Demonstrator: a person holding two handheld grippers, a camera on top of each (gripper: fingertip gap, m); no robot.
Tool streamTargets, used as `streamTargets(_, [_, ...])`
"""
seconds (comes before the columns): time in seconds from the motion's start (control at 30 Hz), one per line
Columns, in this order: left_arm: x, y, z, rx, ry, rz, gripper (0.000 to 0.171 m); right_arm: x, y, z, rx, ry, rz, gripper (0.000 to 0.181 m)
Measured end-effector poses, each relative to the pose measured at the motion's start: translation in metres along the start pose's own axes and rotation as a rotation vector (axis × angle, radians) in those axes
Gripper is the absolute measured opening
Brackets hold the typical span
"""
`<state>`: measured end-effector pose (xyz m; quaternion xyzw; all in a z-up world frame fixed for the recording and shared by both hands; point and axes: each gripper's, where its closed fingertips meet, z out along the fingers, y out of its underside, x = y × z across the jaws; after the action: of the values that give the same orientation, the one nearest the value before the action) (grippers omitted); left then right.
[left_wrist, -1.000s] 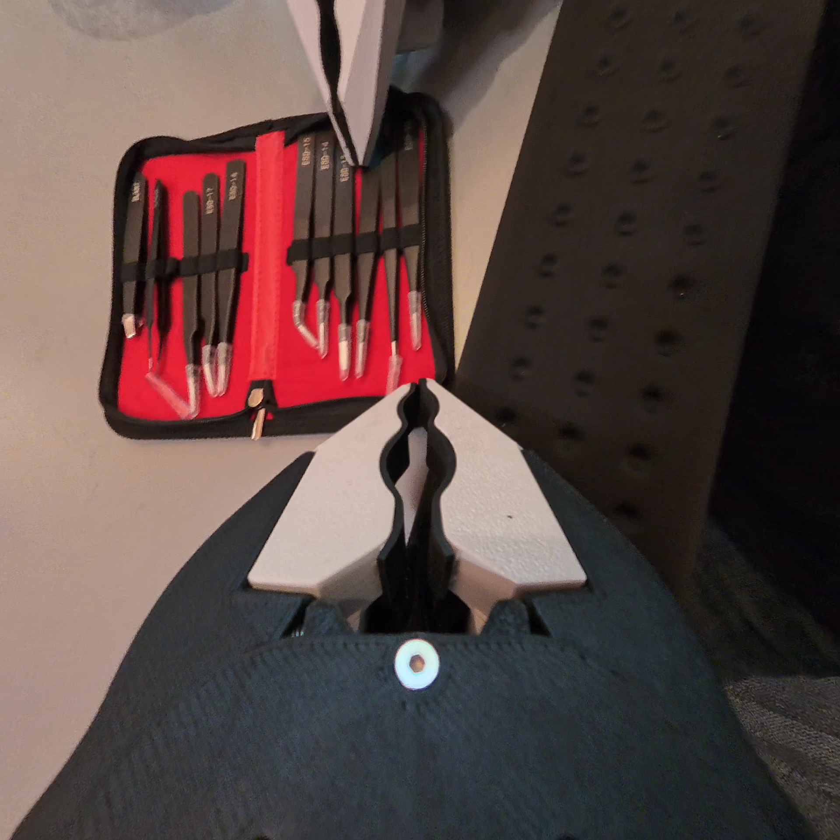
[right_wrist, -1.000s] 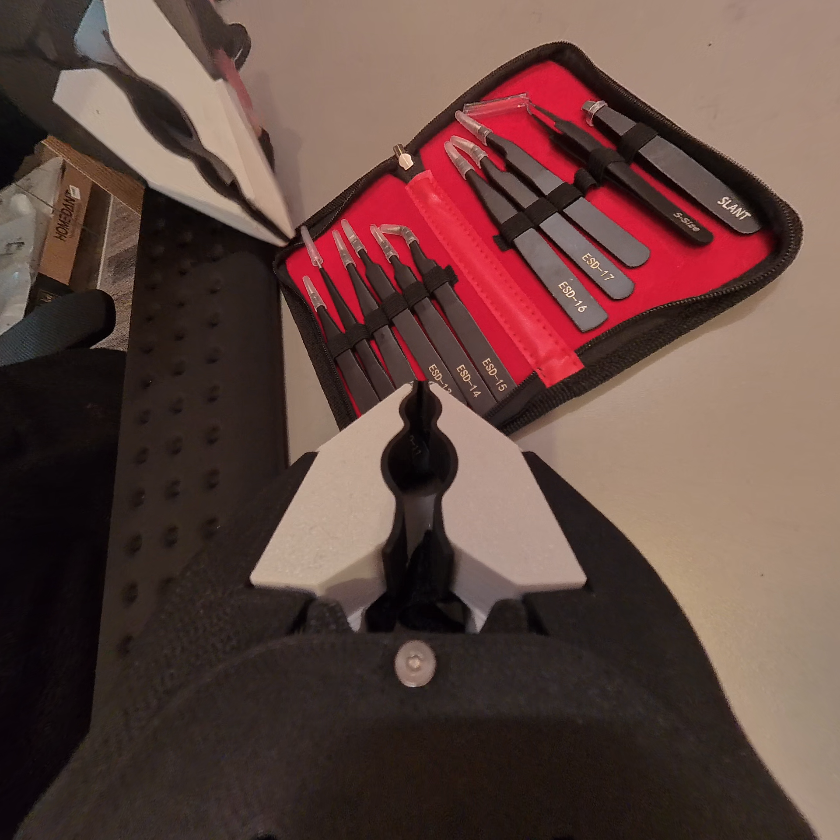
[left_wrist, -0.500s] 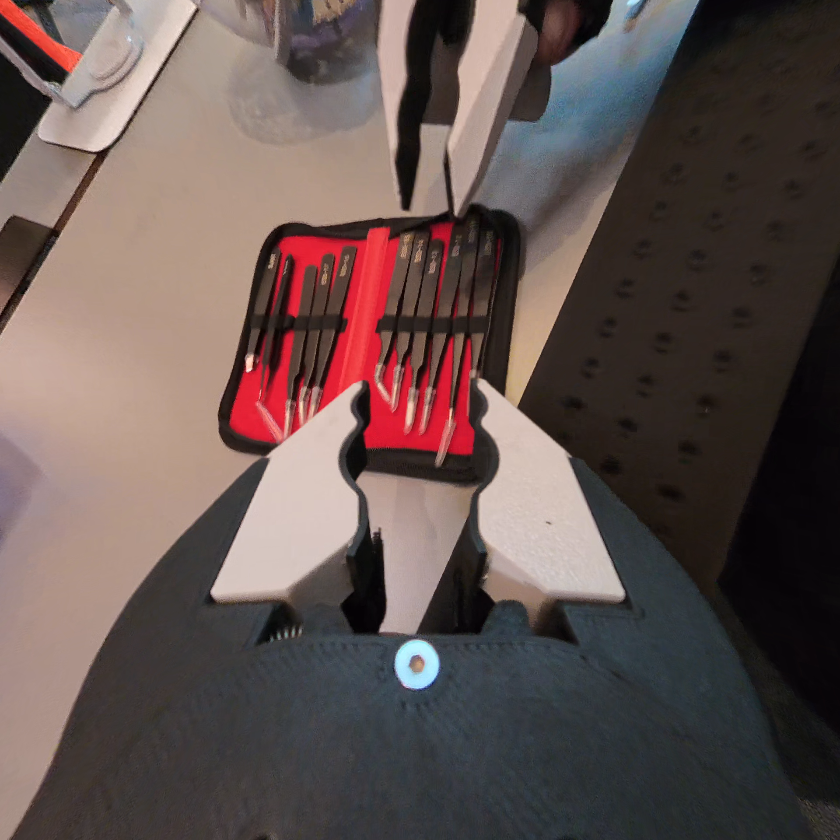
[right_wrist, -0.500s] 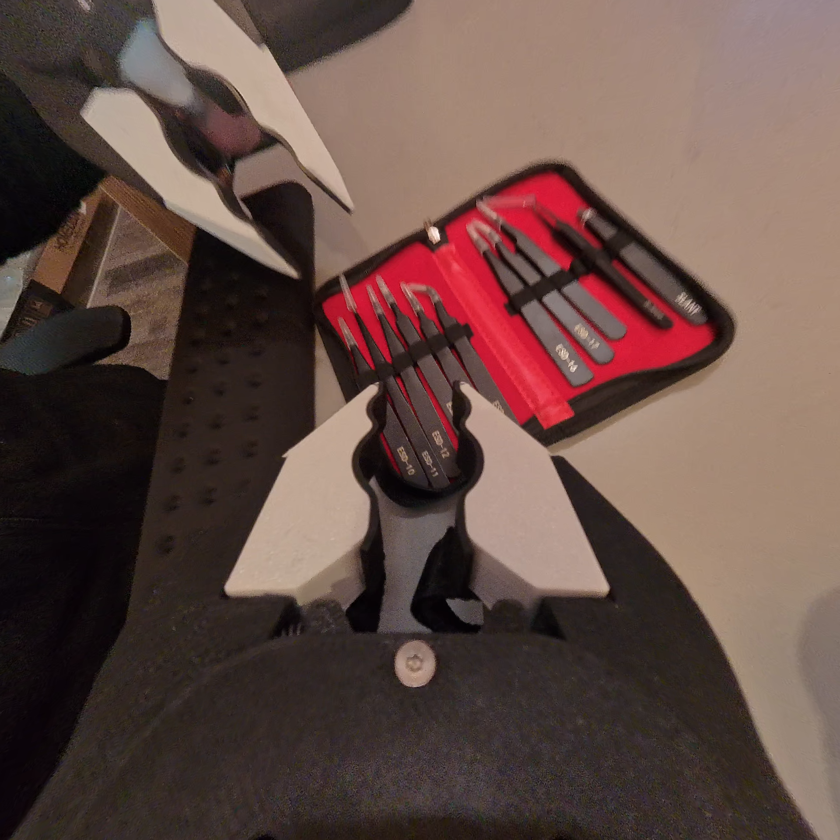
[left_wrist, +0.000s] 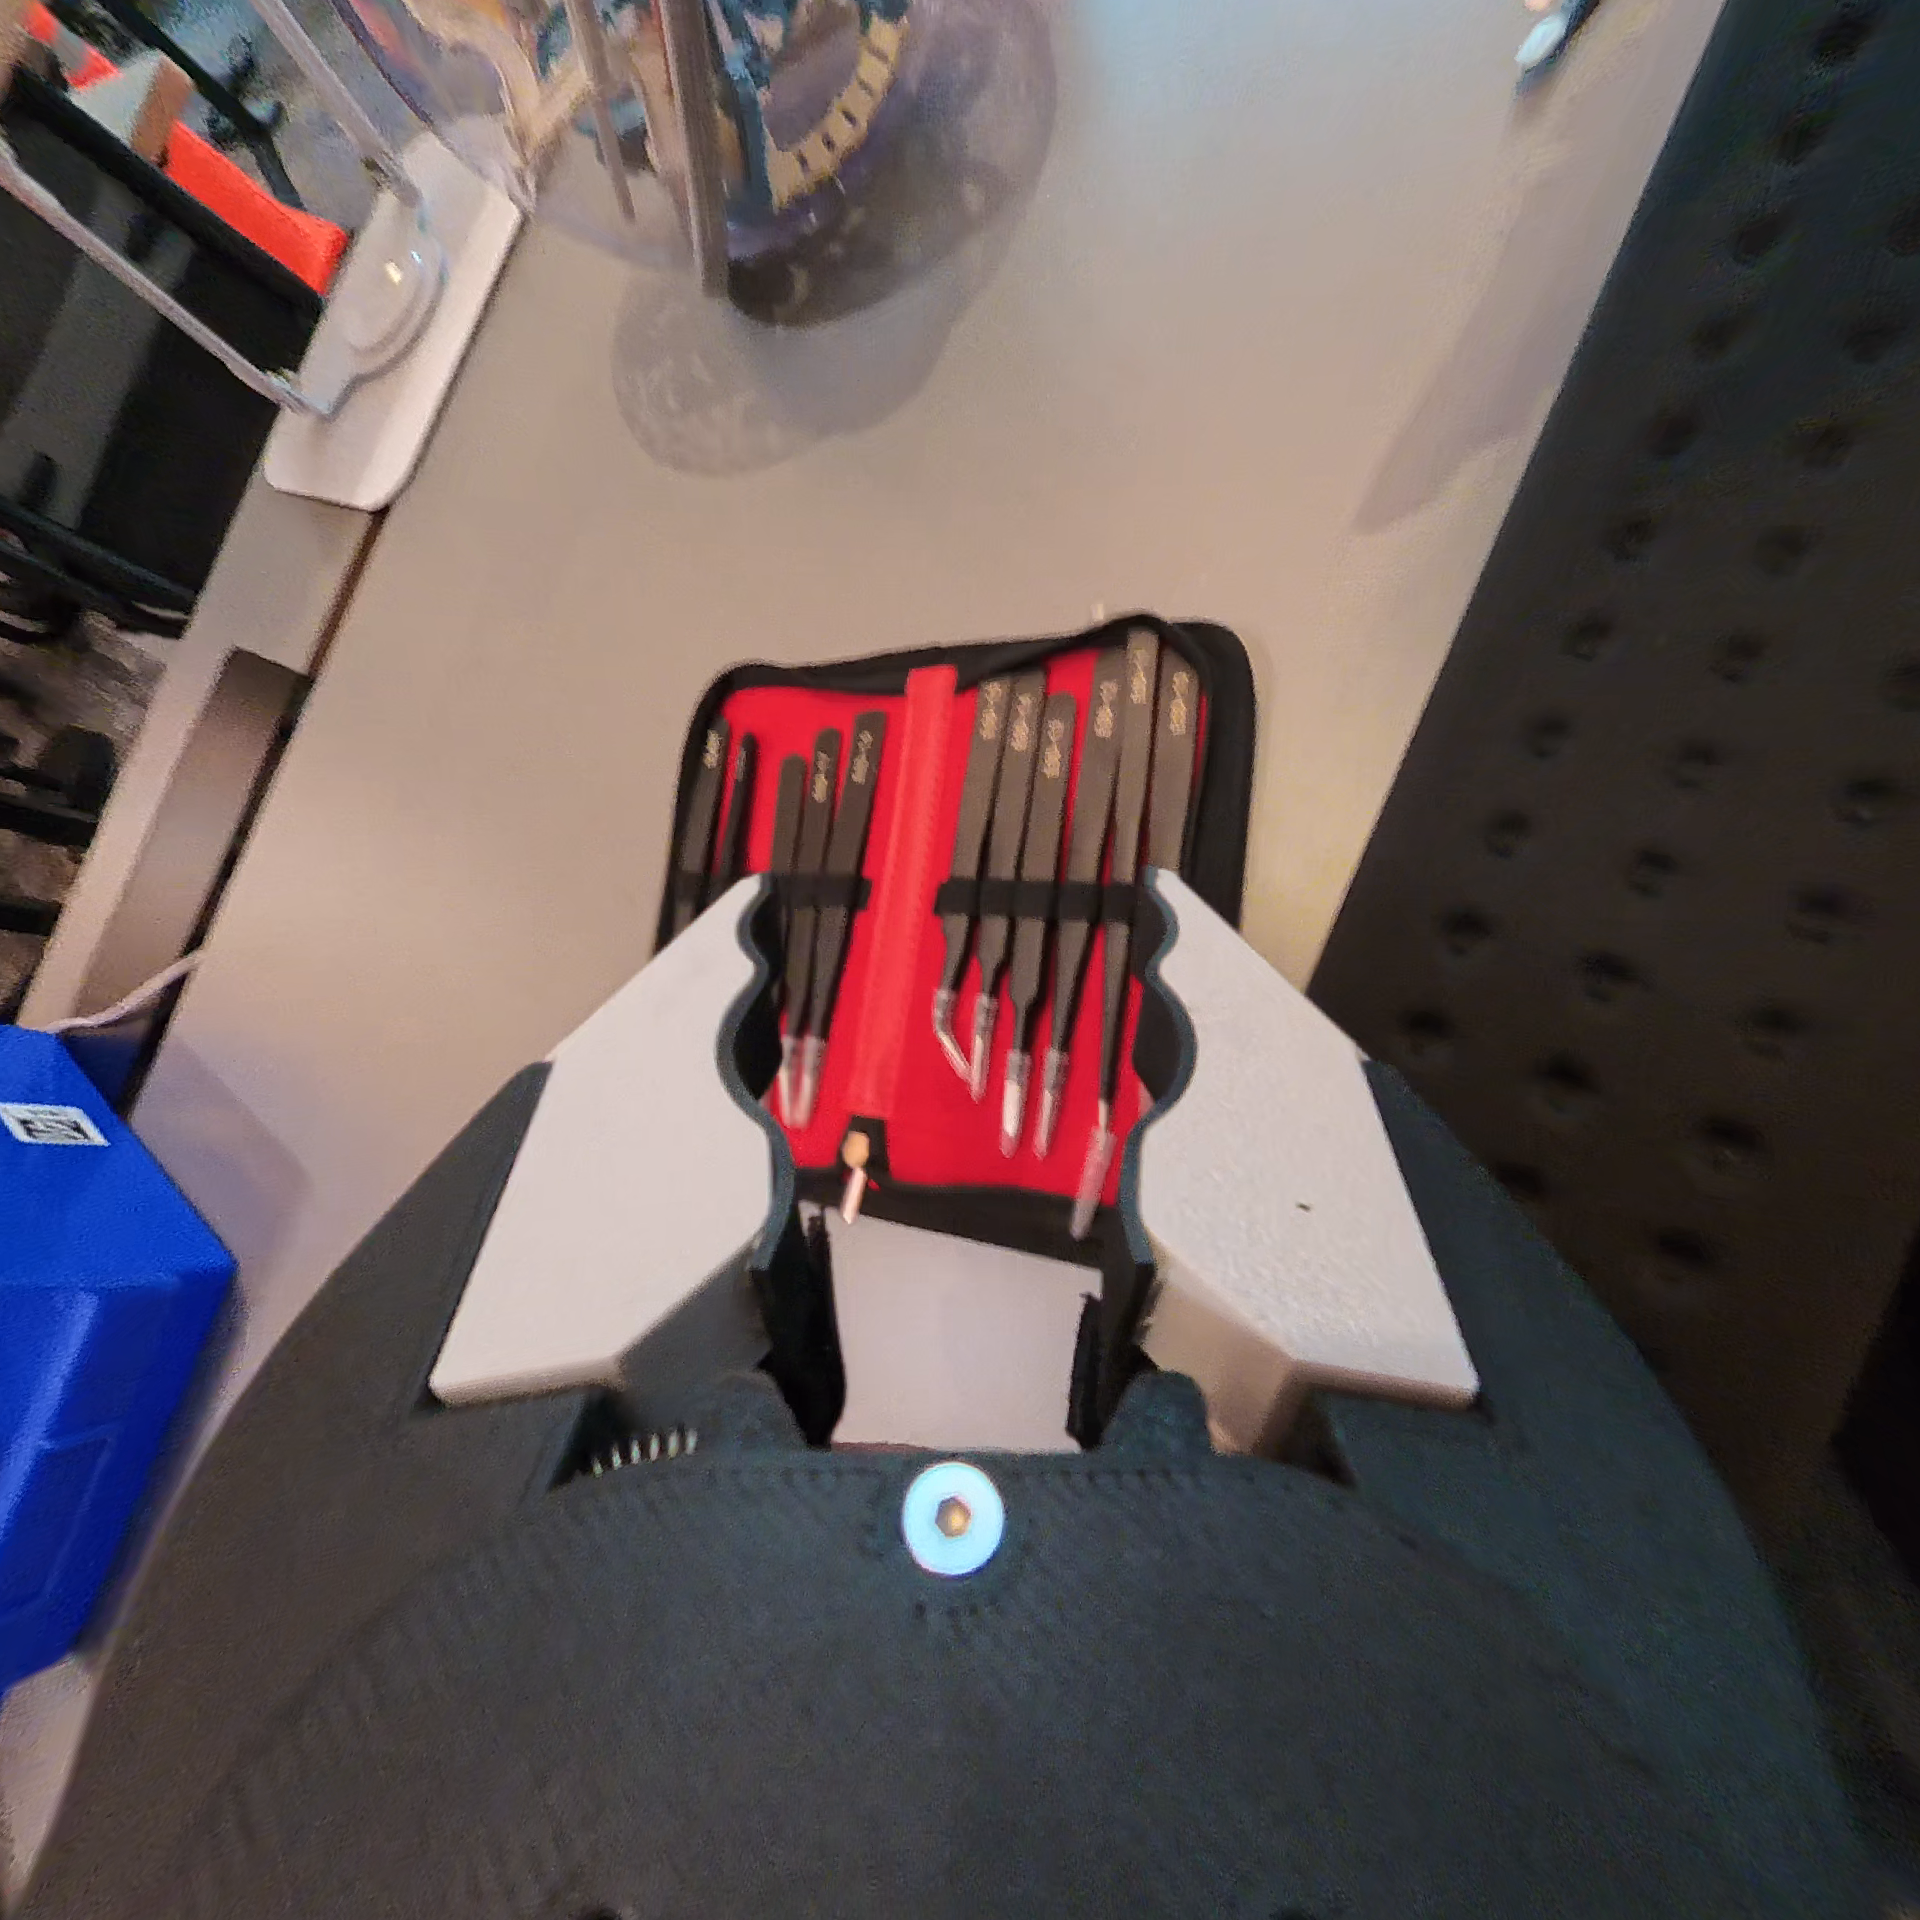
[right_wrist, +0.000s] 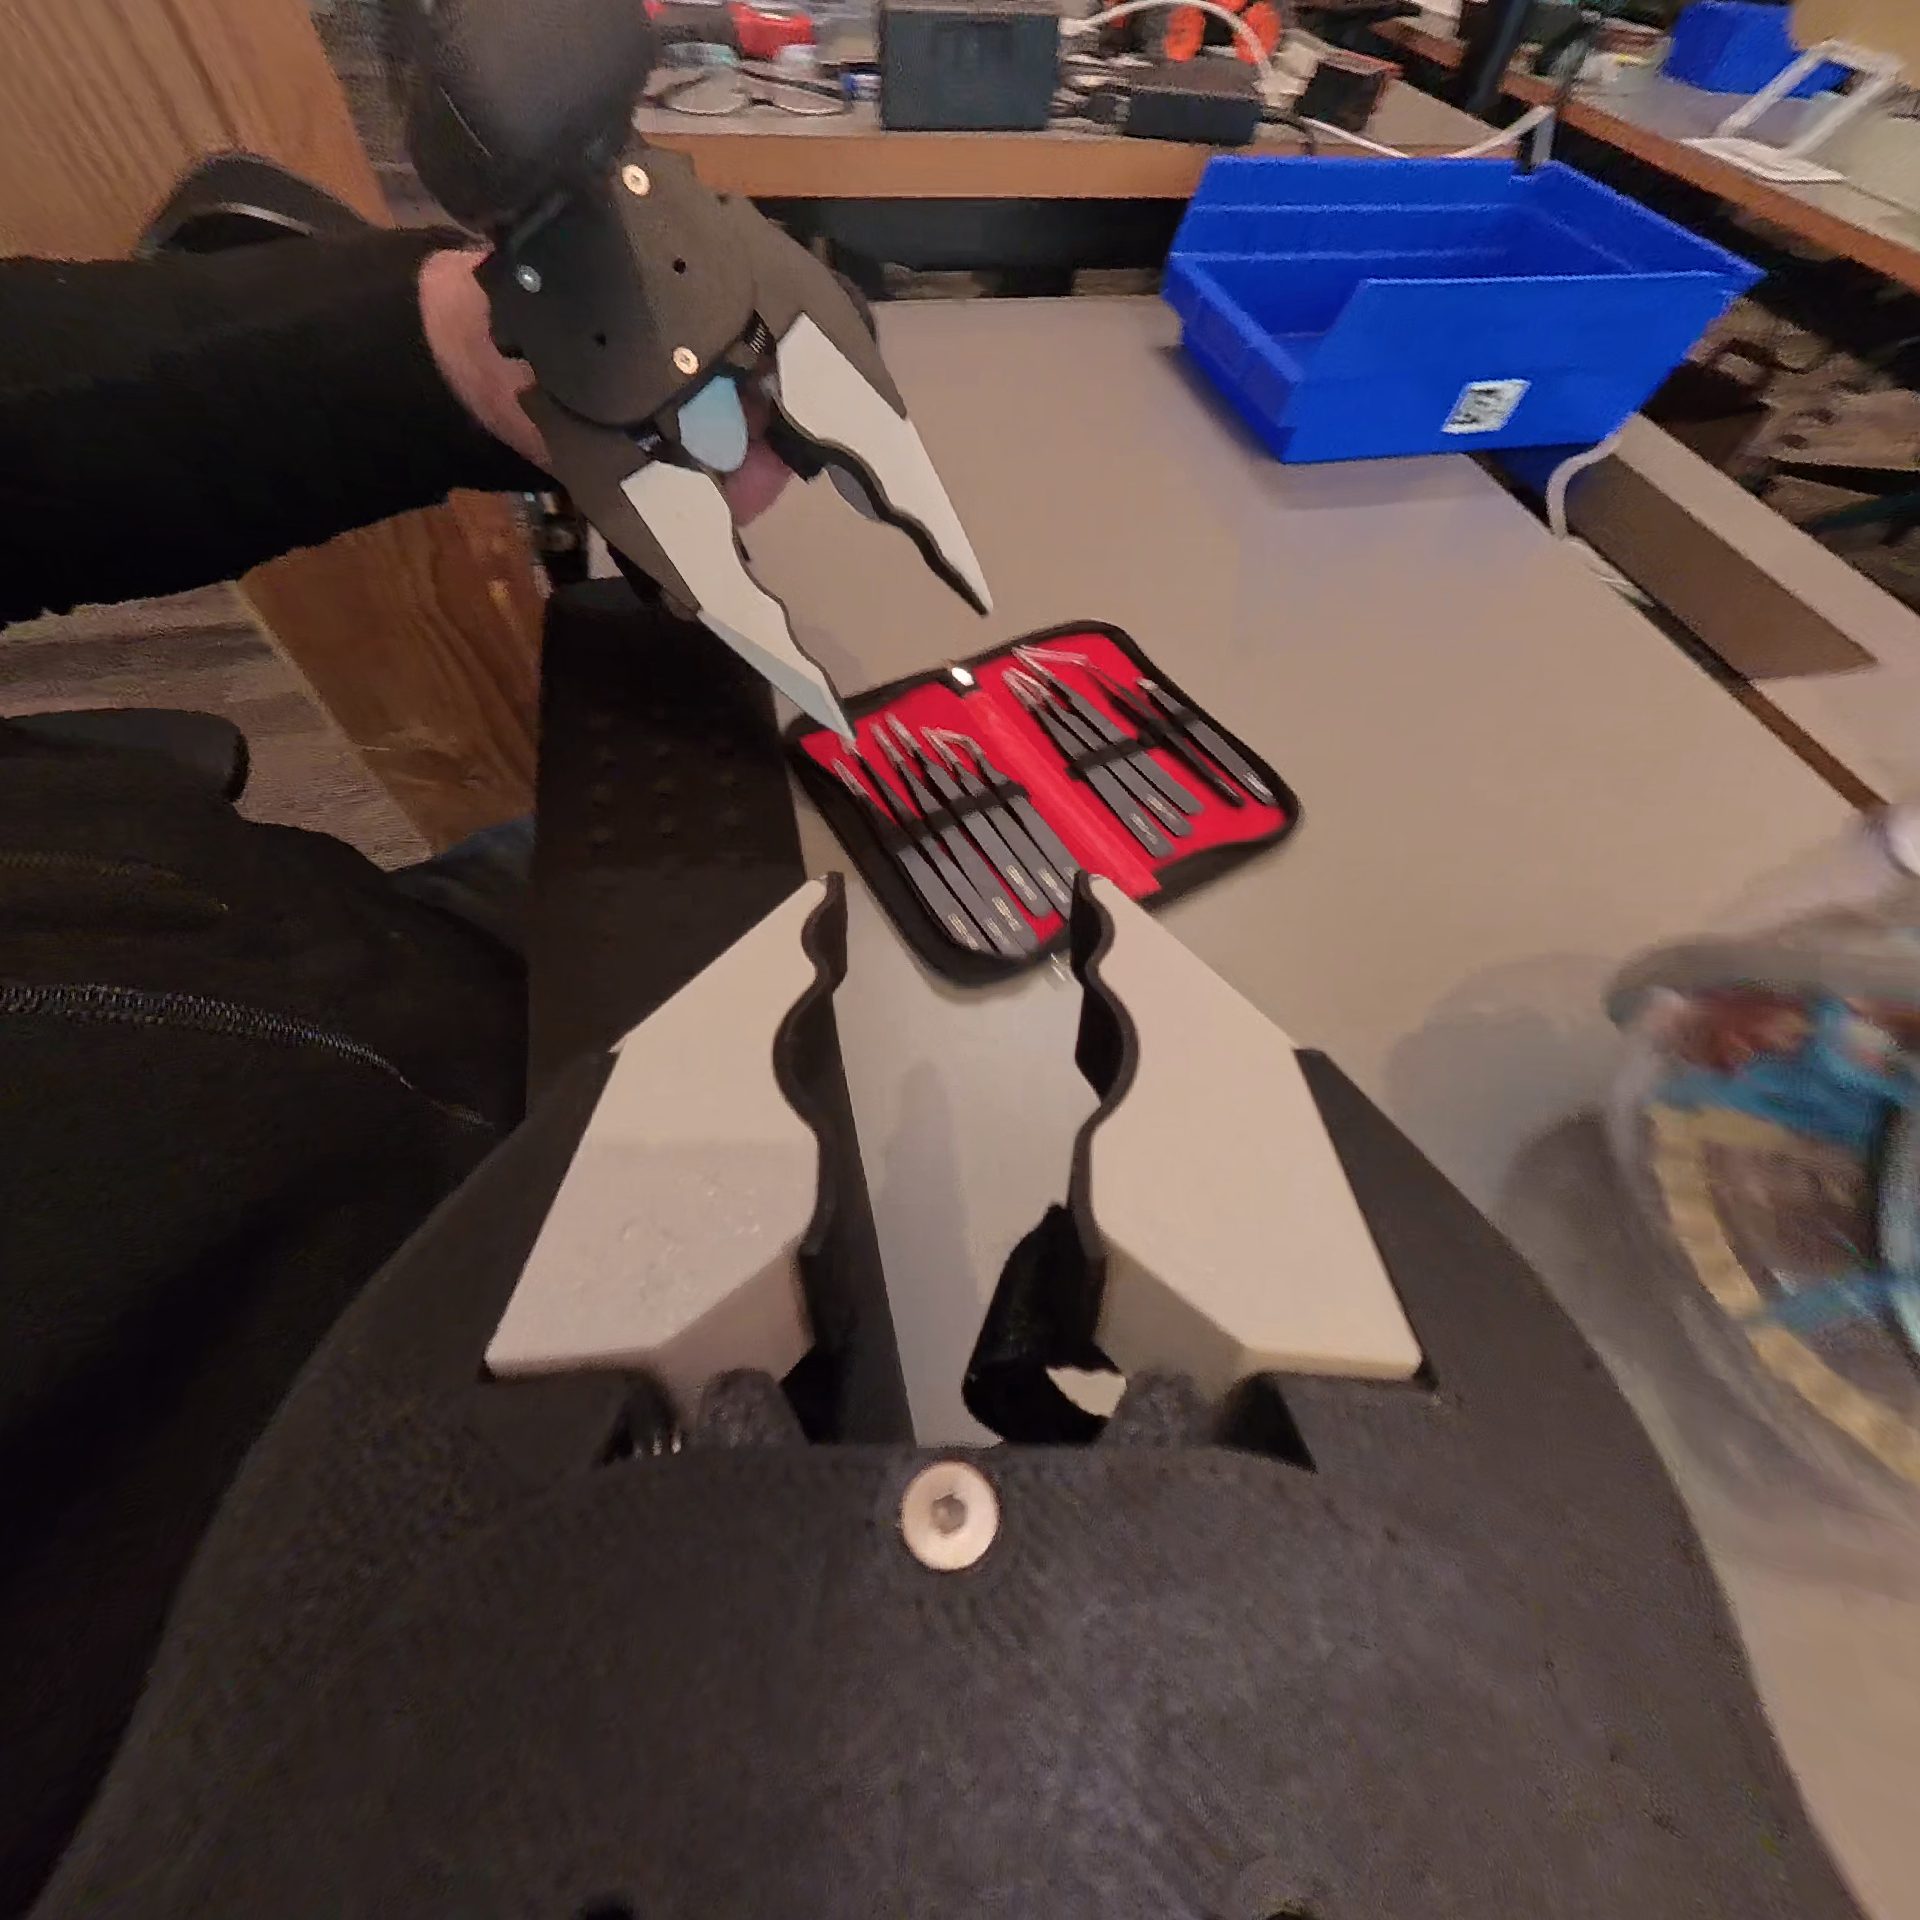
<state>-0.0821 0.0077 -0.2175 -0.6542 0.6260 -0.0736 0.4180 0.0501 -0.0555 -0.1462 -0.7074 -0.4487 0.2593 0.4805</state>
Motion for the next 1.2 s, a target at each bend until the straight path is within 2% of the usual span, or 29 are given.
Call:
streamTargets(0.2, [-0.005,-0.057,0.013,0.111,0.014,0.072,0.07,0.042,0.04,-0.097,-0.087,0.291,0.09,0.049])
streamTargets(0.37, [0.011,-0.105,0.037,0.179,0.082,0.153,0.071,0.072,0.091,-0.187,-0.198,0.533,0.205,0.053])
streamTargets(0.47, [0.026,-0.133,0.054,0.21,0.144,0.178,0.07,0.083,0.119,-0.218,-0.256,0.596,0.258,0.056])
streamTargets(0.53, [0.04,-0.152,0.067,0.217,0.199,0.184,0.068,0.092,0.14,-0.225,-0.338,0.604,0.276,0.059])
streamTargets(0.67, [0.092,-0.196,0.099,0.206,0.379,0.149,0.065,0.109,0.173,-0.218,-0.502,0.55,0.316,0.063])
streamTargets(0.73, [0.112,-0.218,0.122,0.176,0.399,0.126,0.065,0.117,0.176,-0.214,-0.502,0.537,0.332,0.059])
streamTargets(0.83, [0.132,-0.237,0.165,0.091,0.441,0.016,0.065,0.125,0.179,-0.21,-0.475,0.529,0.362,0.057])
streamTargets(0.97, [0.149,-0.236,0.204,-0.037,0.457,-0.011,0.062,0.127,0.186,-0.207,-0.421,0.53,0.388,0.053])
streamTargets(1.03, [0.159,-0.228,0.216,-0.099,0.473,0.004,0.054,0.126,0.19,-0.207,-0.393,0.528,0.406,0.052])
streamTargets(1.13, [0.167,-0.224,0.225,-0.108,0.47,0.025,0.023,0.123,0.193,-0.205,-0.355,0.516,0.416,0.05])
streamTargets(1.2, [0.169,-0.224,0.226,-0.102,0.481,0.028,0.018,0.122,0.194,-0.207,-0.337,0.521,0.42,0.049])
